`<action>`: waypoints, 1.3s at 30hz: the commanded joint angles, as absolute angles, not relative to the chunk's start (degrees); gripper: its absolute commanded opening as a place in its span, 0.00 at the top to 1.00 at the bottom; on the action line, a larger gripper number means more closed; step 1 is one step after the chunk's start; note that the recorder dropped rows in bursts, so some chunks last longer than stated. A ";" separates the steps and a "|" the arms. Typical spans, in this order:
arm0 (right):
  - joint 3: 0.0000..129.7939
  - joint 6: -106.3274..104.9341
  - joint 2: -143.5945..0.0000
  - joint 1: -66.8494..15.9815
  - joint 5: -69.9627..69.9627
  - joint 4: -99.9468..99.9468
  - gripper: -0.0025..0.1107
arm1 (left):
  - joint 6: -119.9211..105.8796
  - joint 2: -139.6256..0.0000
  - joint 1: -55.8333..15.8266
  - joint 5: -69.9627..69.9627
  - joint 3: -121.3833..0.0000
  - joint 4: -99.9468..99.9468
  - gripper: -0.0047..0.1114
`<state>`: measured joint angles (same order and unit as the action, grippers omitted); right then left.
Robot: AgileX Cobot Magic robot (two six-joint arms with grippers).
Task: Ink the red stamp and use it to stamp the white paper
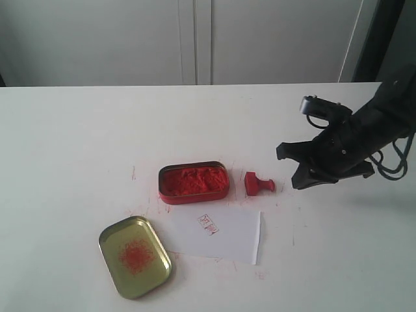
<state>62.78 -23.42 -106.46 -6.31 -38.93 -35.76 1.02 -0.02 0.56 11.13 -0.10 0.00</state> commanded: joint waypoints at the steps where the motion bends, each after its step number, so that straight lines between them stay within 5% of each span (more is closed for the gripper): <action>1: 62.57 -16.53 -105.80 -6.17 -39.20 -25.08 0.98 | 1.25 0.00 0.40 11.13 0.00 -0.33 0.96; 39: 62.57 -8.74 -97.79 -0.50 -49.02 -8.75 0.98 | 1.25 0.00 0.40 11.13 0.00 -0.33 0.96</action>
